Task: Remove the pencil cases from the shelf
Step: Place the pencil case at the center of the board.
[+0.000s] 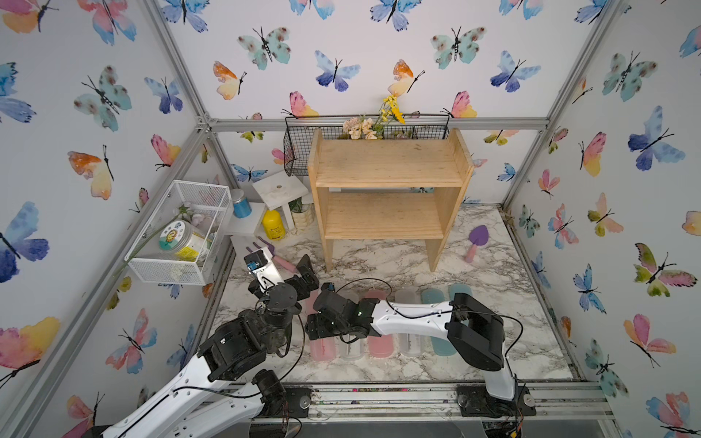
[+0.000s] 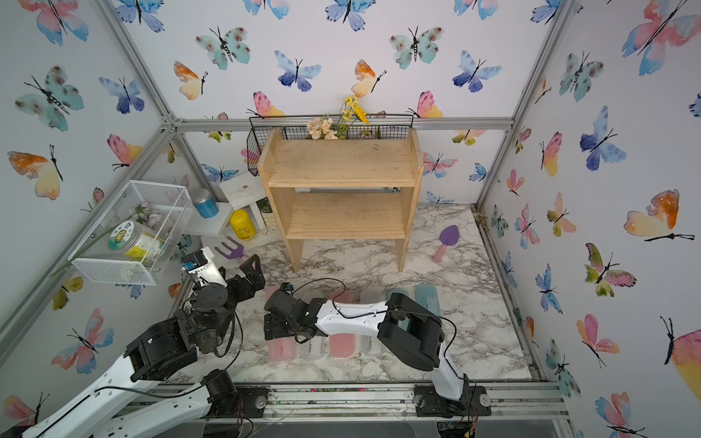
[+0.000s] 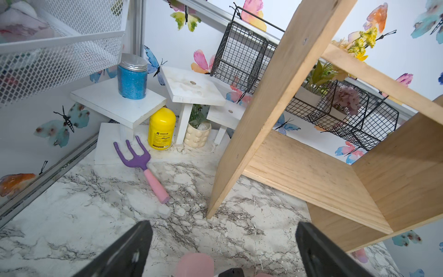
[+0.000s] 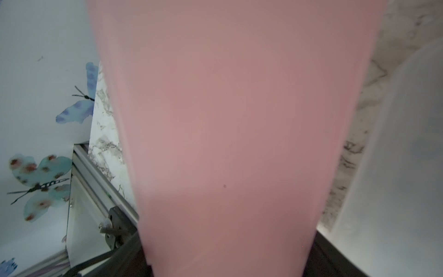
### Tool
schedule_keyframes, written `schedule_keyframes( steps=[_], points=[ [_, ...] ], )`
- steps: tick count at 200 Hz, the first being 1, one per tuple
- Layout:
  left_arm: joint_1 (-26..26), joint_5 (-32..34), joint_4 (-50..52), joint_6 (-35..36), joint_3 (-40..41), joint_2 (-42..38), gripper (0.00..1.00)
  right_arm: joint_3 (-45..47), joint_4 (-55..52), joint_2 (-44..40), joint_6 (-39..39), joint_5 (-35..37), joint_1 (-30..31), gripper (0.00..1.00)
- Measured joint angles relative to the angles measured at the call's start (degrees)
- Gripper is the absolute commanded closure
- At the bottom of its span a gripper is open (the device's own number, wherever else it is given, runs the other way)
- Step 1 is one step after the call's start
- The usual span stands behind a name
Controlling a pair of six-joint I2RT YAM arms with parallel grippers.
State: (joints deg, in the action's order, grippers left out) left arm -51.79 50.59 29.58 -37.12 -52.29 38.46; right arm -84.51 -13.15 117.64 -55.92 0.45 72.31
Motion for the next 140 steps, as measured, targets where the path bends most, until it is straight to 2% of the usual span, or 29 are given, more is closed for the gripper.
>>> schedule_keyframes(
  steps=[61, 117, 140],
  points=[
    [0.94, -4.48, 1.40, -0.90, 0.46, 2.49, 0.01, -8.90, -6.14, 6.40, -2.36, 4.26, -0.11, 0.10],
    [1.38, -5.55, 1.40, -1.40, 1.29, 2.95, 0.01, -8.81, -7.30, 6.82, -2.89, 4.31, -0.11, 0.01],
    [1.49, -5.53, 1.11, -1.14, 1.42, 2.56, 0.01, -4.07, -4.00, 3.65, -1.07, 4.46, -0.11, 0.01]
  ],
)
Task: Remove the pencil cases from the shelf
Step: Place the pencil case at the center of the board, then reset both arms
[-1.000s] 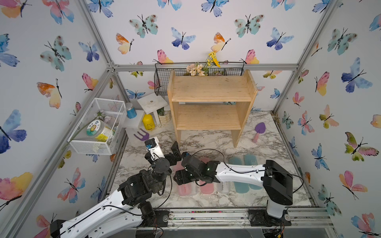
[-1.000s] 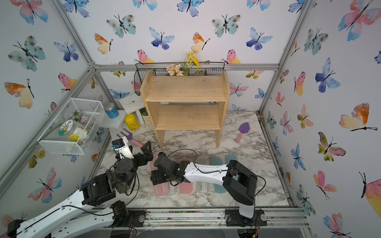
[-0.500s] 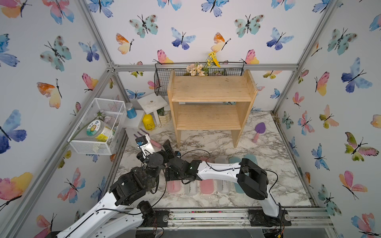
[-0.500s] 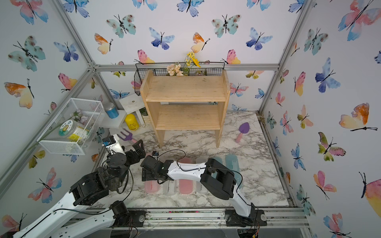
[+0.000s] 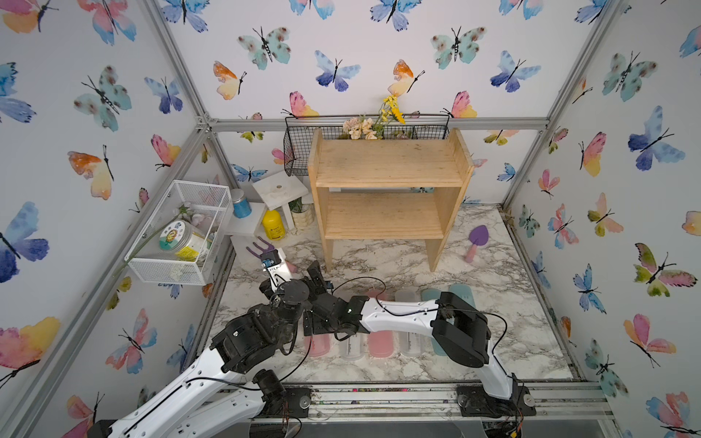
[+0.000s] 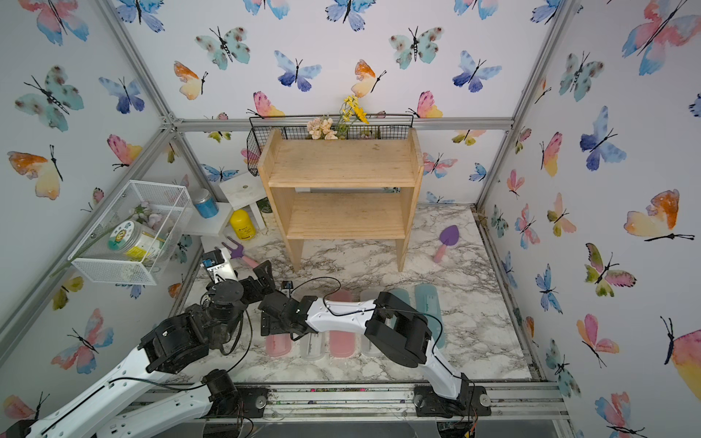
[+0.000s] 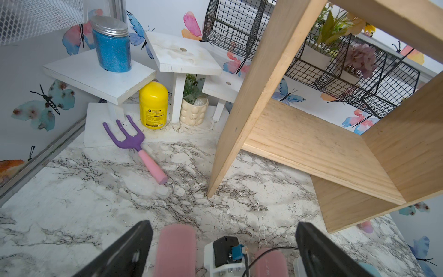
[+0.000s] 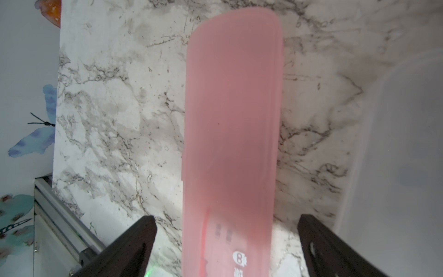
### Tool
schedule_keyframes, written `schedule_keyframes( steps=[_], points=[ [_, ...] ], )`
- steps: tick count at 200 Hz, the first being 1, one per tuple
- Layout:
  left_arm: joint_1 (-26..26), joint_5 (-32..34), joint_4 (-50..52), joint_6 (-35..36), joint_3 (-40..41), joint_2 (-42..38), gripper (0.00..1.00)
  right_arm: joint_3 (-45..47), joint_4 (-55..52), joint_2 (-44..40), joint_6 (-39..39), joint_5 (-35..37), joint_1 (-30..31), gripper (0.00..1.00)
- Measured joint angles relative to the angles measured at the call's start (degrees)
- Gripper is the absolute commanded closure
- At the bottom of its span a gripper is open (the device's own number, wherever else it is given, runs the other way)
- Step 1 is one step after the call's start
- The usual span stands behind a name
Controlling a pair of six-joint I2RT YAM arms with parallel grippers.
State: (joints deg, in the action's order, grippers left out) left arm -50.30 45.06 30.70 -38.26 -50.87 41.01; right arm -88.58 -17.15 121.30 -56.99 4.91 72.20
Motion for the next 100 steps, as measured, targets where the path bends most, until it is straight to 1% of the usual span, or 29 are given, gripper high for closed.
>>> schedule_keyframes(
  steps=[15, 30, 49, 52, 55, 63, 66, 68, 72, 73, 75, 78, 80, 81, 87, 100],
  points=[
    [0.20, 0.04, -1.16, 1.16, 0.61, -0.76, 0.01, 4.94, 1.51, -4.83, 1.68, 0.70, 0.00, 0.01],
    [0.94, 0.00, -2.86, 2.60, 1.55, -1.27, 0.01, 10.08, 2.47, -12.02, 3.93, 2.86, 0.00, 0.01],
    [4.87, -0.83, -5.88, 4.74, 3.39, -1.60, 0.01, 15.63, 3.02, -22.27, 6.97, 6.84, 0.00, 0.01],
    [6.43, -1.01, -6.62, 5.14, 3.87, -1.57, 0.01, 16.41, 3.17, -23.82, 7.39, 7.65, 0.00, 0.01],
    [6.80, -1.31, -6.80, 5.35, 4.04, -1.53, 0.01, 17.31, 3.15, -25.70, 7.93, 8.33, 0.00, 0.01],
    [10.73, -3.26, -8.39, 6.27, 5.14, -1.14, 0.01, 19.32, 2.73, -30.34, 9.33, 10.54, -0.04, 0.01],
    [11.19, -3.63, -8.87, 6.49, 5.44, -1.03, 0.01, 20.09, 2.64, -32.11, 9.88, 11.50, -0.15, 0.01],
    [13.03, -4.59, -9.38, 6.71, 5.73, -0.72, 0.01, 20.50, 2.56, -33.16, 10.21, 11.89, -0.15, 0.01],
    [13.73, -5.18, -9.75, 7.08, 5.97, -0.61, 0.01, 21.33, 2.21, -35.43, 10.80, 13.05, -0.33, 0.01],
    [15.69, -5.40, -10.21, 7.13, 6.29, -0.15, 0.01, 21.64, 2.12, -36.04, 11.06, 13.38, -0.33, 0.01],
    [16.96, -6.16, -10.60, 7.37, 6.60, 0.17, 0.01, 22.01, 1.86, -37.13, 11.32, 13.81, -0.39, 0.01],
    [17.44, -6.60, -10.97, 7.48, 6.71, 0.33, 0.01, 22.51, 1.51, -38.60, 11.78, 14.53, -0.70, 0.01],
    [19.98, -7.17, -11.58, 7.65, 7.17, 1.07, 0.01, 22.88, 1.27, -39.52, 12.04, 14.91, -0.79, 0.01],
    [19.98, -7.17, -11.58, 7.65, 7.17, 1.07, 0.01, 23.10, 1.11, -40.17, 12.26, 15.17, -0.90, 0.01],
    [23.80, -8.46, -12.94, 8.11, 8.00, 2.54, 0.01, 24.13, 0.31, -43.10, 13.20, 16.28, -1.75, 0.01],
    [29.05, -9.99, -15.87, 9.44, 9.57, 5.62, 0.01, 26.60, -1.42, -49.37, 15.43, 18.16, -5.16, 0.01]
  ],
)
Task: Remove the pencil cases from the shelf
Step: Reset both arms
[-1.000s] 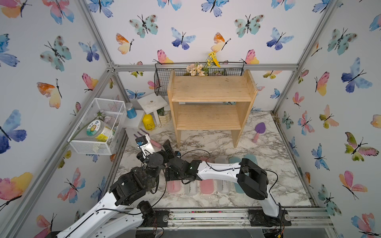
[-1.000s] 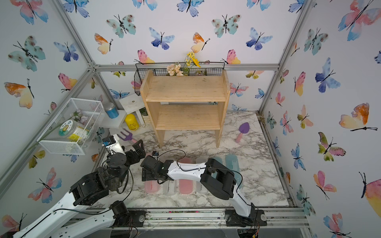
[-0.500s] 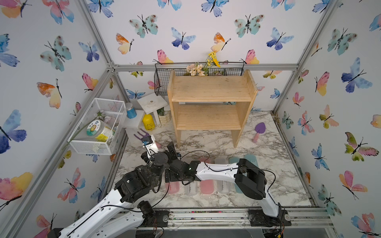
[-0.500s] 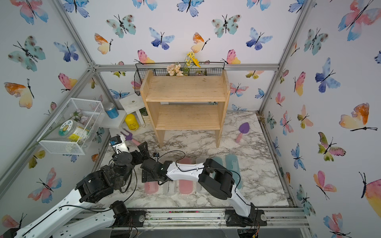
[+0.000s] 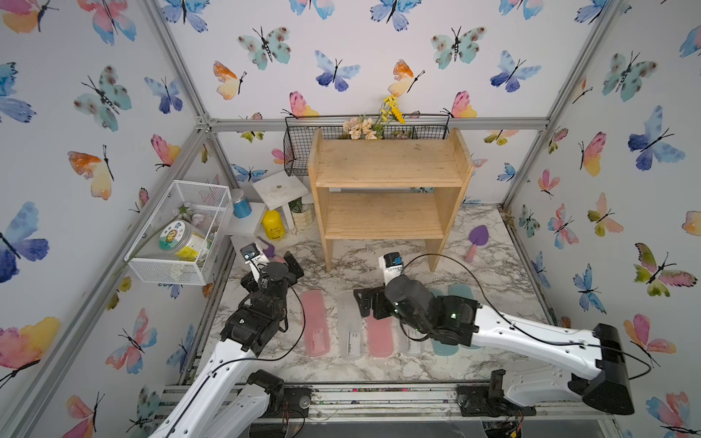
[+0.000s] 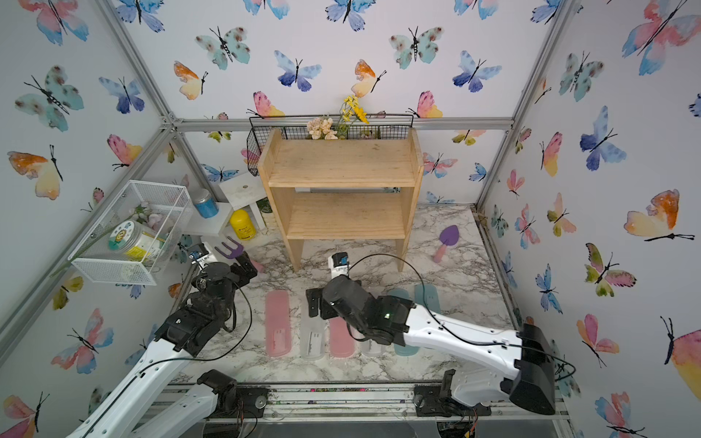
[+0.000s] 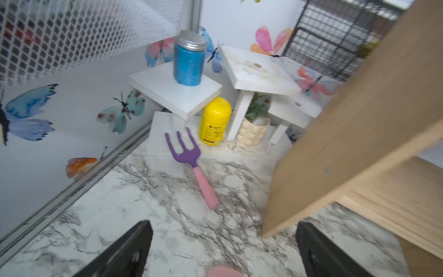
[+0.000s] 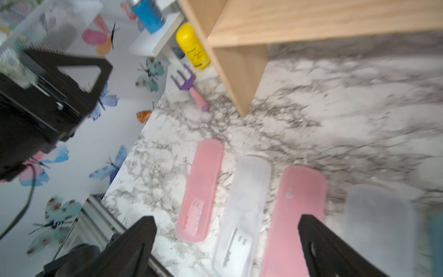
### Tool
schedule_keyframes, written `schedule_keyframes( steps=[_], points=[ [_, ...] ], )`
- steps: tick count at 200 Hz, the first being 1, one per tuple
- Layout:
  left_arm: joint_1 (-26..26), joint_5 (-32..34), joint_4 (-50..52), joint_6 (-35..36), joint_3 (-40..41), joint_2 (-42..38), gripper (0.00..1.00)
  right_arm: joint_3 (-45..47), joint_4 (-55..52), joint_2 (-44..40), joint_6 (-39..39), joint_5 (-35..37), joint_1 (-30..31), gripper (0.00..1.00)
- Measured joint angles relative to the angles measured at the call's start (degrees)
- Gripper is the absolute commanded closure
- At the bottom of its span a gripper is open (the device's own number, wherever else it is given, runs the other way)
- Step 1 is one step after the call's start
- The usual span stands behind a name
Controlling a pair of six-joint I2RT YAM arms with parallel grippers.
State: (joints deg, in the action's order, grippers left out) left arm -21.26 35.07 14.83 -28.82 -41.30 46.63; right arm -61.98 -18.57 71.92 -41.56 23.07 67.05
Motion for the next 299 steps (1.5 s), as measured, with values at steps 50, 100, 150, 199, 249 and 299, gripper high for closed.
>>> schedule_keyframes(
  steps=[50, 100, 150, 199, 249, 299],
  points=[
    [4.39, 0.31, -17.97, 10.75, 8.13, 14.14, 0.01, 7.26, -3.30, -11.80, 11.39, 1.44, -23.89, 0.01],
    [8.31, 2.01, -39.54, 18.29, 19.06, 24.00, 0.01, 11.63, 1.86, -6.80, 22.03, -4.31, -47.08, 0.01],
    [16.15, -6.82, -59.04, 21.42, 27.17, 25.35, 0.01, 22.49, 22.56, -0.09, 31.63, -9.22, -57.31, 0.01],
    [17.94, -14.03, -66.31, 22.84, 27.23, 30.21, 0.02, 35.74, 47.87, 7.76, 33.73, -16.39, -68.19, 0.01],
    [17.94, -17.77, -68.76, 24.13, 27.21, 31.69, 0.01, 44.85, 70.12, 13.84, 35.45, -20.06, -67.98, 0.01],
    [17.94, -18.75, -69.07, 24.57, 27.21, 31.76, 0.01, 49.05, 83.91, 18.23, 37.16, -23.23, -67.98, 0.01]
  ],
)
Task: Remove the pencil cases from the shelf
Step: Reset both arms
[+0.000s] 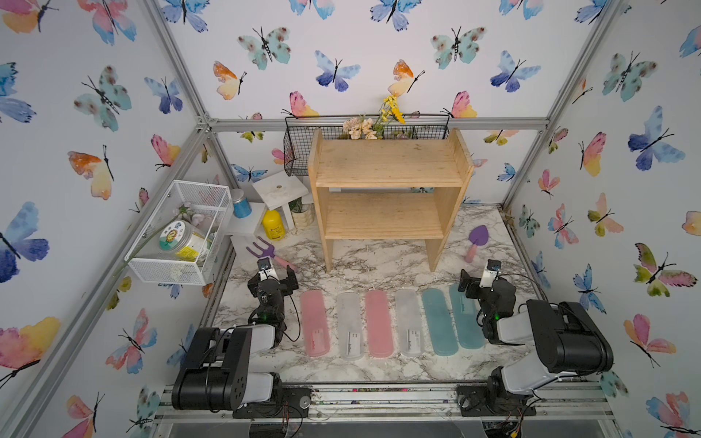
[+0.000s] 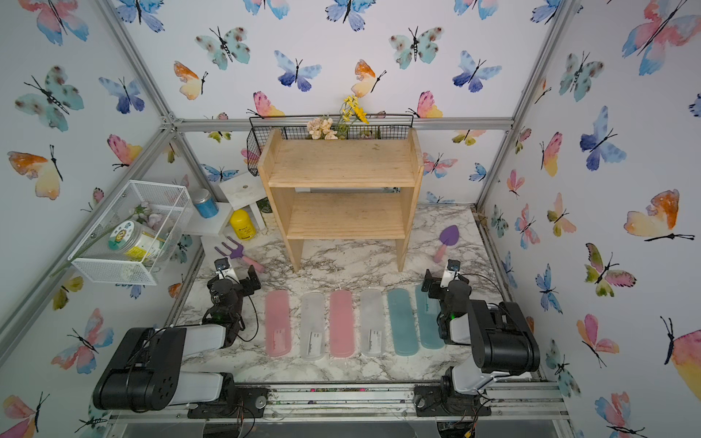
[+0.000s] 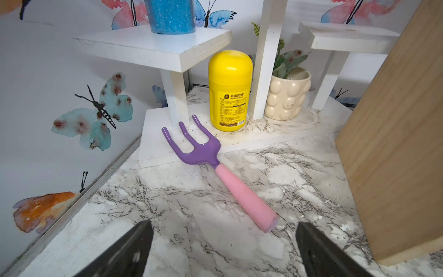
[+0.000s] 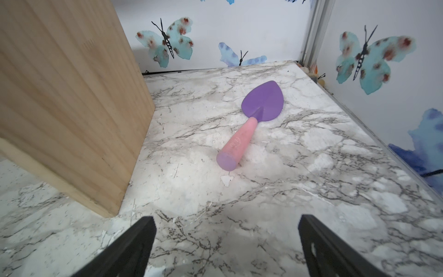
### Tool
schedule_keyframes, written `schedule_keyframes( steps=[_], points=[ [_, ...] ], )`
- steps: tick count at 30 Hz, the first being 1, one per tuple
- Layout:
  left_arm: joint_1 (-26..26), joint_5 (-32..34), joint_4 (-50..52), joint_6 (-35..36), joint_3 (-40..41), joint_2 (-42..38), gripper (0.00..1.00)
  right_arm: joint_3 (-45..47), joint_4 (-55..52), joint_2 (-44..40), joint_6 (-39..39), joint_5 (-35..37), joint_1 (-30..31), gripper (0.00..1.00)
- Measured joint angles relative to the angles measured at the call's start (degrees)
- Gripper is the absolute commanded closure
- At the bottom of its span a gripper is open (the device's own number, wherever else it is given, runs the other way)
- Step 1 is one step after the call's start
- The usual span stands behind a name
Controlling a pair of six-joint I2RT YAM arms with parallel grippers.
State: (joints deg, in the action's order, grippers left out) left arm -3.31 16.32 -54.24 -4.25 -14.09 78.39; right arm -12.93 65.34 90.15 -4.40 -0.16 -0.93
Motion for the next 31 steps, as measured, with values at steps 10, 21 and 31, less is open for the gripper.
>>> schedule_keyframes(
  steps=[10, 21, 31],
  points=[
    [0.26, -9.60, -8.55, 3.72, 3.67, 3.28, 0.01, -0.15, 3.04, -0.04, 0.72, -1.36, 0.00, 0.01],
    [0.37, -9.81, -8.26, 4.28, 2.71, 3.10, 0.01, -2.05, 1.40, -0.02, 3.41, -7.15, 0.02, 0.01],
    [0.37, -9.84, -8.24, 4.31, 2.71, 3.10, 0.01, -2.05, 1.03, -0.02, 3.61, -7.65, 0.02, 0.01]
  ],
)
